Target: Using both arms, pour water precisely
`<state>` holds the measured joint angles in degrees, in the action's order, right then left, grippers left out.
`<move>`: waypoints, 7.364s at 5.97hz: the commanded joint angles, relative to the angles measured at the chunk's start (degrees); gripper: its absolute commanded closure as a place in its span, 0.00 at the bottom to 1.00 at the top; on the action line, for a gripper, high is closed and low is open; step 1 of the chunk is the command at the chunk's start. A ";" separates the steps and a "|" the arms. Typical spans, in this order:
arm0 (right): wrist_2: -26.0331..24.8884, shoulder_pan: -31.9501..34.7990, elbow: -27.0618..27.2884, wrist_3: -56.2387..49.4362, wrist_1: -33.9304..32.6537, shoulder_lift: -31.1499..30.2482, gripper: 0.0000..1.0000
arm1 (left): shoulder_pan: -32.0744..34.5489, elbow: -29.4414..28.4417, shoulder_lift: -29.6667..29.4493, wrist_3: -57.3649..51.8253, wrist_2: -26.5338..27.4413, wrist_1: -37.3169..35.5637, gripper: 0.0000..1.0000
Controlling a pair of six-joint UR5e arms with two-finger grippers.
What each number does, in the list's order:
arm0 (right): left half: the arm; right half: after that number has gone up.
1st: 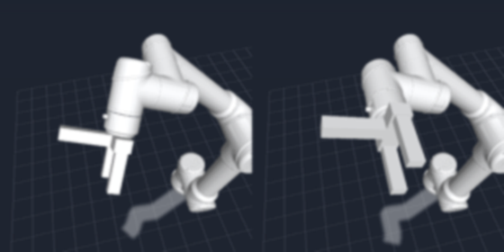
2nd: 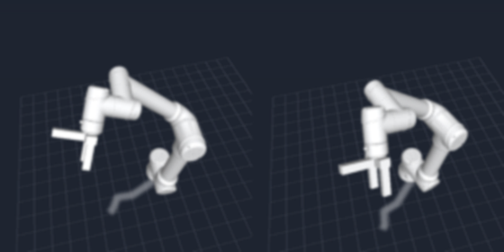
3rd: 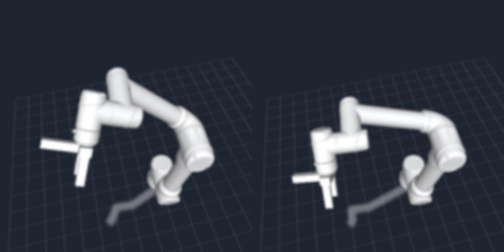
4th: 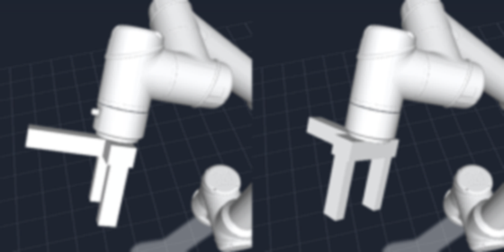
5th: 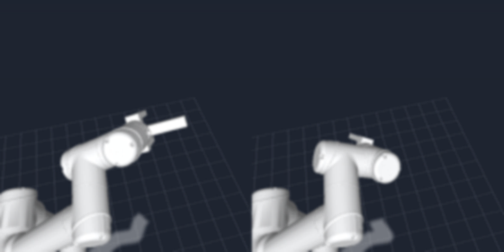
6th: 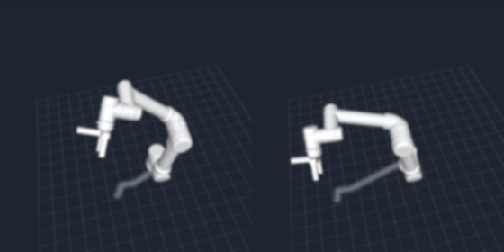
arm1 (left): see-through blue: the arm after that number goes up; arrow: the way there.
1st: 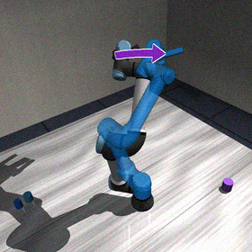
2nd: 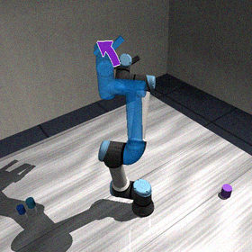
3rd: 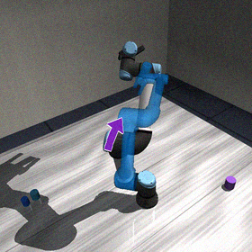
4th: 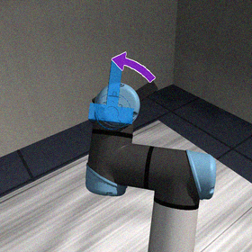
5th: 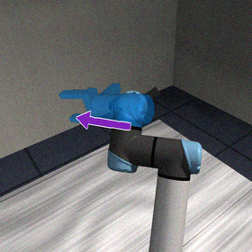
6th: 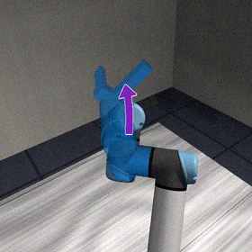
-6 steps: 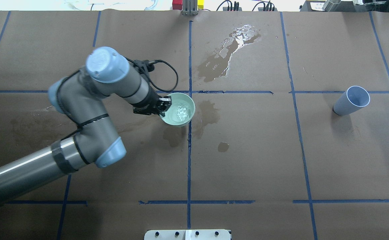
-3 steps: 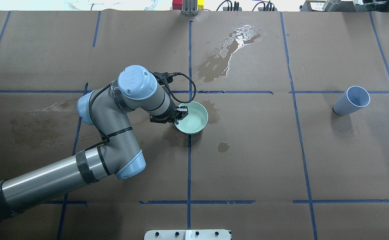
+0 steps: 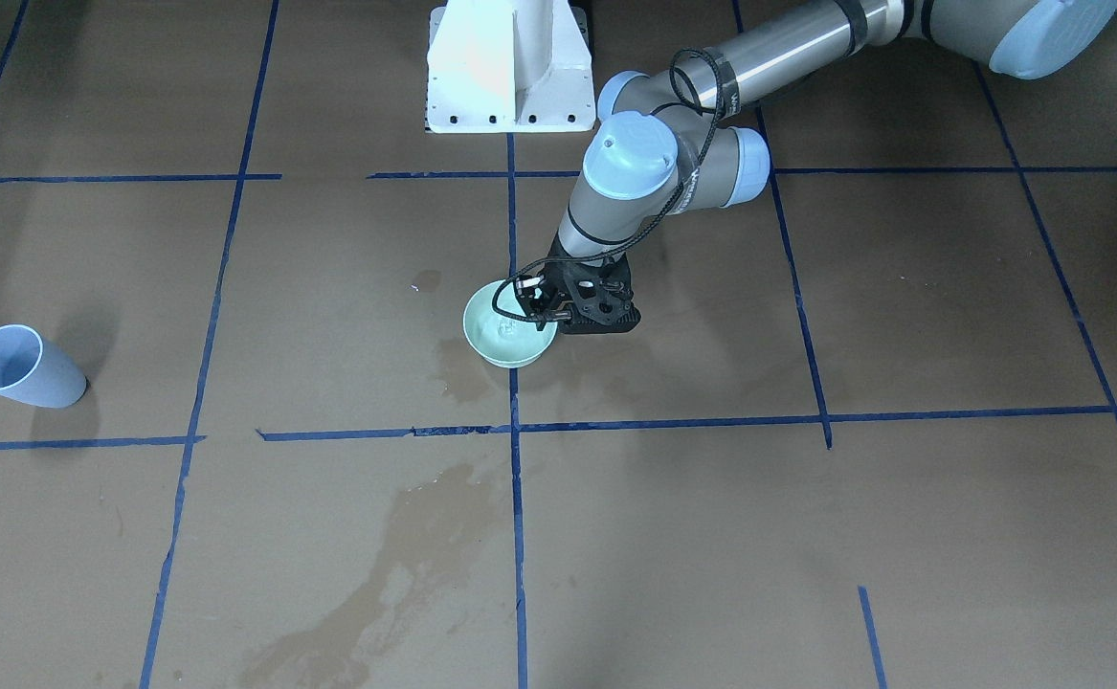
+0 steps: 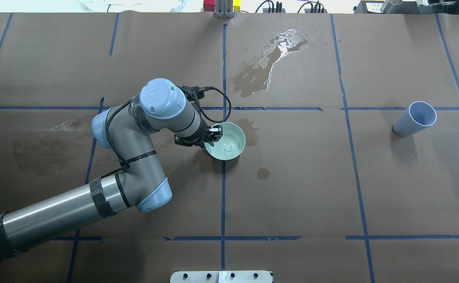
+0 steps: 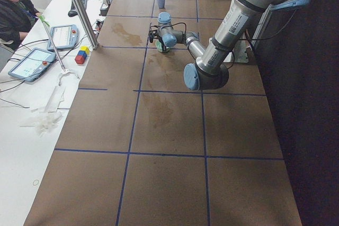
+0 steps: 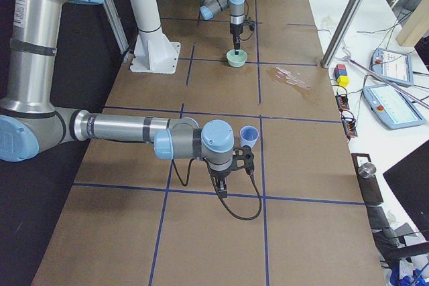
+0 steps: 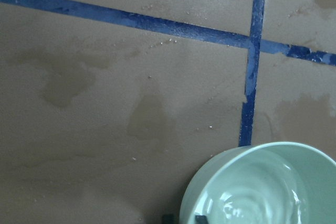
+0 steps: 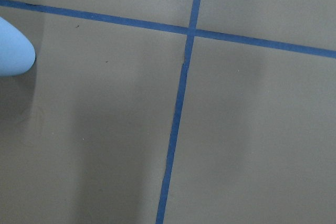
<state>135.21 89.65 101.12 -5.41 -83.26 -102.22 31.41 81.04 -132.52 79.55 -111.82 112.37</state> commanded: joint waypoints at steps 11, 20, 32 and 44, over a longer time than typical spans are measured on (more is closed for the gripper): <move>-18.78 -27.73 11.82 50.66 32.92 -4.10 0.00 | 11.74 22.76 19.05 -19.89 -9.46 -14.90 0.00; -82.79 -67.93 -11.70 70.28 71.72 -3.46 0.00 | 11.65 22.67 19.05 -19.08 -9.38 -14.73 0.00; -80.81 -57.75 -20.87 64.12 71.74 7.30 0.00 | 11.30 22.49 18.87 -18.29 -9.38 -14.64 0.00; -74.84 -53.52 -9.46 52.79 66.83 13.95 0.98 | 11.30 22.76 18.61 -17.32 -9.38 -14.64 0.00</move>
<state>59.41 36.18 91.29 47.81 -15.31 -90.61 42.79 103.86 -113.88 62.23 -121.20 97.73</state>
